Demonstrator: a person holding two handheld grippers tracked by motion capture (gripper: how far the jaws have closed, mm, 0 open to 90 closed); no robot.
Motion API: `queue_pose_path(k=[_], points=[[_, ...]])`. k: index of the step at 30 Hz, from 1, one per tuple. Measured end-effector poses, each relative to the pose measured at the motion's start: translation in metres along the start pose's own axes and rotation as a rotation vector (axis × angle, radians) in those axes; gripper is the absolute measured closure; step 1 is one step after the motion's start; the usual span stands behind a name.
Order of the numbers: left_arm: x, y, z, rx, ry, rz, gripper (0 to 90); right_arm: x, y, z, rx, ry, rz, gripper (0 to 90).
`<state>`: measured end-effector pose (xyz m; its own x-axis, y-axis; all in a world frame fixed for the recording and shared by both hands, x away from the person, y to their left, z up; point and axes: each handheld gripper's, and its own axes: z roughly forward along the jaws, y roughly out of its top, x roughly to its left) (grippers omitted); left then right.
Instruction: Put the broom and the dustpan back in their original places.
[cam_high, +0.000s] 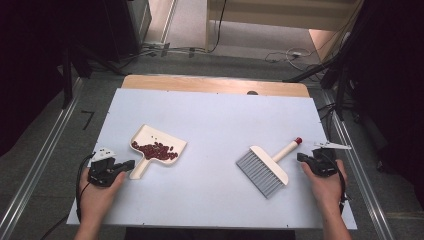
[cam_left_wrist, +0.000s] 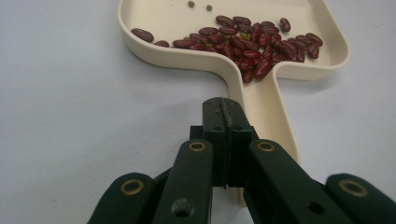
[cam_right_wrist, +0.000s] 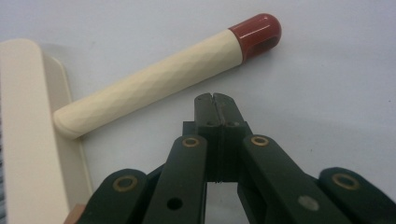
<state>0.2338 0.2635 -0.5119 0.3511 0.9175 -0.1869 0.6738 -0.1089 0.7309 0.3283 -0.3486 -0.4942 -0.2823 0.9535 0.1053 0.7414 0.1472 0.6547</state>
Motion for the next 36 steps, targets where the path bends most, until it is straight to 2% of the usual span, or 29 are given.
queue_pose_path(k=[8, 21, 27, 36], points=[[-0.004, 0.000, 0.004, 0.018, -0.010, 0.023, 90.0, -0.006, 0.014, 0.013, 0.033, -0.047, 0.025, 88.2], [-0.011, 0.001, 0.007, 0.022, -0.025, 0.044, 90.0, -0.005, 0.036, 0.034, 0.068, -0.057, 0.016, 88.3], [-0.017, 0.002, 0.010, 0.032, -0.040, 0.064, 90.0, 0.000, 0.048, 0.044, 0.082, -0.036, -0.029, 88.3], [-0.022, 0.002, 0.013, 0.038, -0.052, 0.078, 90.0, 0.010, 0.060, 0.057, 0.072, 0.008, -0.070, 88.3]])
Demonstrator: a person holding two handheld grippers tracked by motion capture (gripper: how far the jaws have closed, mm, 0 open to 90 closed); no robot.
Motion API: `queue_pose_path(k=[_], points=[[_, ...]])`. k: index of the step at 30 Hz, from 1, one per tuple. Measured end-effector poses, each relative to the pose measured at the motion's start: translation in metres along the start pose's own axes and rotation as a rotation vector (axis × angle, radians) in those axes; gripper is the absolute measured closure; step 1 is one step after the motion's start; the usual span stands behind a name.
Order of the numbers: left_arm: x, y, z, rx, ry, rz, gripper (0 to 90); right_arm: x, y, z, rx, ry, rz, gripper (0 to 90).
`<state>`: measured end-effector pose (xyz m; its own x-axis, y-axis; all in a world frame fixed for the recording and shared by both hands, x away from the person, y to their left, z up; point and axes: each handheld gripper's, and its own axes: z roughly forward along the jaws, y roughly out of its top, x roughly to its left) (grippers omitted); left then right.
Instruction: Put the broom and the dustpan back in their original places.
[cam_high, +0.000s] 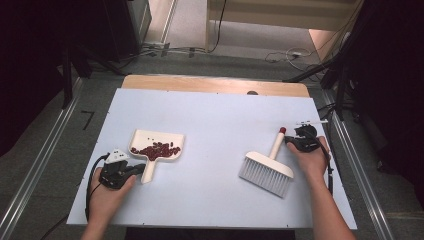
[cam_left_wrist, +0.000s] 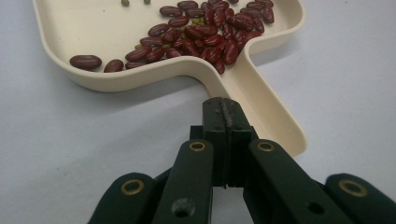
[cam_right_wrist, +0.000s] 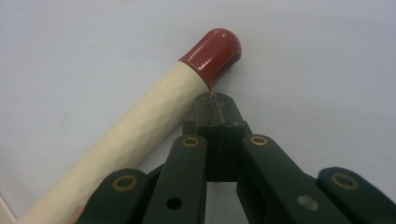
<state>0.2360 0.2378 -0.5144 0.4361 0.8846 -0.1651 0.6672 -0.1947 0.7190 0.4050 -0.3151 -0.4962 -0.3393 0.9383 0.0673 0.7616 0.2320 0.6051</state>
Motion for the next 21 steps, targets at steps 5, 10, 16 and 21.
queue_pose_path(k=[5, 10, 16, 21], points=[[-0.003, 0.001, 0.002, 0.003, -0.003, 0.008, 90.0, 0.007, 0.008, 0.005, 0.008, 0.023, -0.024, 88.3], [-0.007, 0.001, 0.004, 0.007, -0.008, 0.016, 90.0, 0.015, 0.013, 0.011, 0.012, 0.032, -0.038, 88.3], [-0.009, 0.002, 0.007, 0.014, -0.015, 0.027, 90.0, 0.022, 0.017, 0.014, 0.010, 0.038, -0.057, 88.3], [-0.010, 0.002, 0.008, 0.013, -0.021, 0.028, 90.0, 0.027, 0.018, 0.016, 0.009, 0.050, -0.064, 88.3]])
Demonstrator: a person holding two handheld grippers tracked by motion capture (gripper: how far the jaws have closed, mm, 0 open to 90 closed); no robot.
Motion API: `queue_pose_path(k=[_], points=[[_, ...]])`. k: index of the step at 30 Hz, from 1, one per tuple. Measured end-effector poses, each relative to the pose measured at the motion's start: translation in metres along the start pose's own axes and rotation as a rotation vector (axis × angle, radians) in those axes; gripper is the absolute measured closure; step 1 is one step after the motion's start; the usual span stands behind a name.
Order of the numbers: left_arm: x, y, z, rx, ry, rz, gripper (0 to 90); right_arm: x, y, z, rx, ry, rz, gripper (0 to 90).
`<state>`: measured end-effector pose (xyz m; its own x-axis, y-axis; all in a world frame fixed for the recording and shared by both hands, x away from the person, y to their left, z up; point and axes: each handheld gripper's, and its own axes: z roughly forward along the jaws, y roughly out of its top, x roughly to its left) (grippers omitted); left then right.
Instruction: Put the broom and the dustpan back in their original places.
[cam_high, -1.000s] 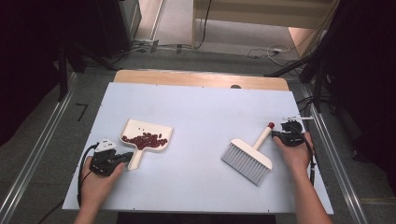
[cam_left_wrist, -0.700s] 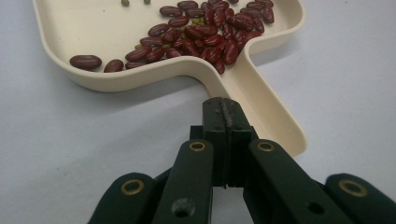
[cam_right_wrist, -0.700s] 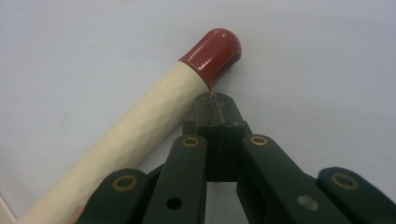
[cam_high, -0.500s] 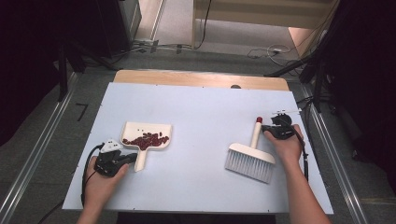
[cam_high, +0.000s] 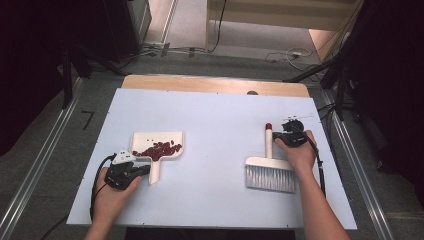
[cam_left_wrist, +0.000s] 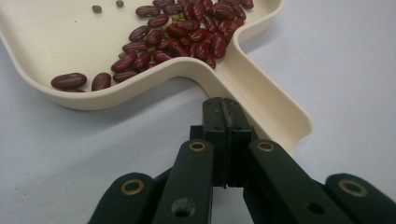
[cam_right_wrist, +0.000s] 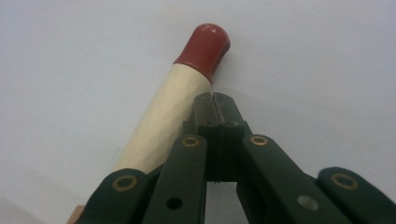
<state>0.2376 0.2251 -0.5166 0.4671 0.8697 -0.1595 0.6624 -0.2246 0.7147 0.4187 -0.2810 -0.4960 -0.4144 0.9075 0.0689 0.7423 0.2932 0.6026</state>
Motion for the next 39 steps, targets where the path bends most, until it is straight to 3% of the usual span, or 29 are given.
queue_pose_path(k=[5, 10, 13, 17, 21, 27, 32, 39], points=[[0.000, 0.000, 0.000, 0.000, -0.005, 0.003, 90.0, 0.003, 0.001, 0.001, -0.001, -0.001, -0.014, 88.3], [0.003, 0.000, -0.002, -0.007, 0.000, -0.006, 90.0, 0.004, 0.002, -0.005, -0.031, -0.010, 0.013, 88.2], [0.009, -0.002, -0.005, -0.019, 0.012, -0.030, 90.0, 0.009, 0.002, -0.017, -0.065, -0.003, 0.020, 88.1], [0.019, -0.003, -0.009, -0.039, 0.038, -0.063, 90.0, 0.024, -0.002, -0.030, -0.093, 0.025, -0.006, 88.1], [0.026, -0.002, -0.009, -0.061, 0.066, -0.084, 90.0, 0.040, -0.011, -0.032, -0.064, 0.079, -0.036, 88.0], [0.028, 0.000, -0.007, -0.071, 0.093, -0.091, 90.0, 0.055, -0.027, -0.027, -0.021, 0.110, -0.044, 88.1], [0.030, -0.001, -0.008, -0.074, 0.095, -0.097, 90.0, 0.059, -0.034, -0.023, 0.007, 0.095, -0.070, 88.1], [0.030, -0.001, -0.008, -0.077, 0.098, -0.097, 90.0, 0.057, -0.037, -0.024, 0.006, 0.102, -0.082, 88.1]])
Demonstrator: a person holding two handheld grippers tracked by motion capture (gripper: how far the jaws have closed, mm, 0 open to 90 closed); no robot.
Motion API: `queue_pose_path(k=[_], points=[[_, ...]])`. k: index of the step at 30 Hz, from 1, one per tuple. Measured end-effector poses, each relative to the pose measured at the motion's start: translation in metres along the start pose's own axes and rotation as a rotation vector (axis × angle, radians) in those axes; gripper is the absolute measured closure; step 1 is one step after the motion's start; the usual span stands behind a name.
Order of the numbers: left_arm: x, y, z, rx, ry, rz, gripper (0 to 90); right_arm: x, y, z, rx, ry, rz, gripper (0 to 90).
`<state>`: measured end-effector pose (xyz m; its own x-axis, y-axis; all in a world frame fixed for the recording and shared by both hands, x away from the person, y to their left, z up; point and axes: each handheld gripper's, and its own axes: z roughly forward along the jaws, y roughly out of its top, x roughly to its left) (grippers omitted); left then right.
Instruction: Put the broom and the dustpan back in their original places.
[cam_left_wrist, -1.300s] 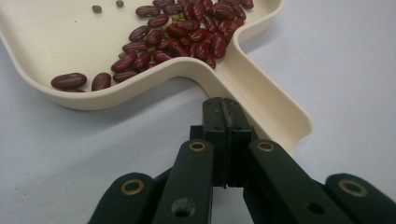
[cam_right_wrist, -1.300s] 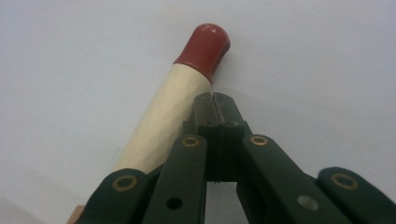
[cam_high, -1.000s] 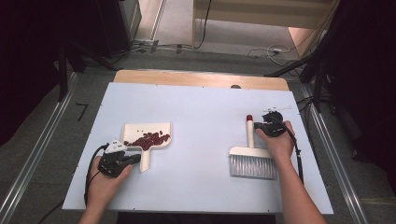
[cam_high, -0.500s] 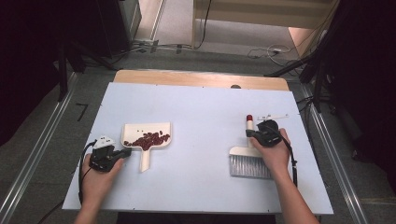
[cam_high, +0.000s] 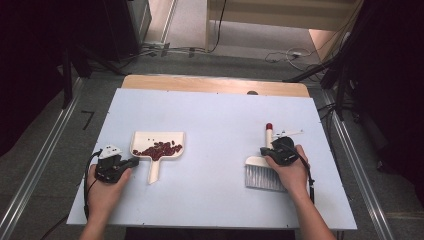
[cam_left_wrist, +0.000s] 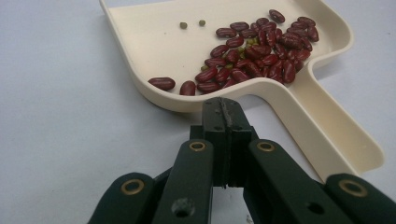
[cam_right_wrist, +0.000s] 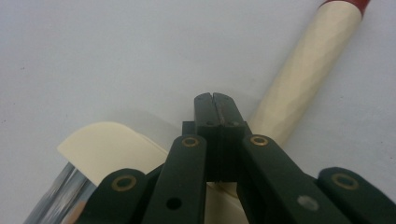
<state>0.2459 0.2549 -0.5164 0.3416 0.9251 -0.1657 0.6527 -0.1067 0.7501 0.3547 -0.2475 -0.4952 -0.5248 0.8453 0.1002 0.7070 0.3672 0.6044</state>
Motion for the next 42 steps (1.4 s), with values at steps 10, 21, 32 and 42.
queue_pose_path(k=[10, 21, 32, 42], points=[[-0.002, -0.001, -0.004, -0.011, -0.021, 0.018, 90.0, -0.003, -0.005, -0.009, -0.043, 0.022, -0.001, 88.0], [0.000, 0.000, -0.017, -0.059, -0.042, 0.013, 90.0, -0.009, -0.011, -0.027, -0.109, -0.056, 0.046, 66.4], [0.006, 0.000, -0.026, -0.096, -0.050, 0.015, 90.0, -0.031, 0.001, -0.014, -0.133, -0.163, 0.161, 86.5], [0.002, 0.000, -0.026, -0.100, -0.073, 0.030, 90.0, -0.046, 0.020, 0.007, -0.039, -0.171, 0.209, 87.9]])
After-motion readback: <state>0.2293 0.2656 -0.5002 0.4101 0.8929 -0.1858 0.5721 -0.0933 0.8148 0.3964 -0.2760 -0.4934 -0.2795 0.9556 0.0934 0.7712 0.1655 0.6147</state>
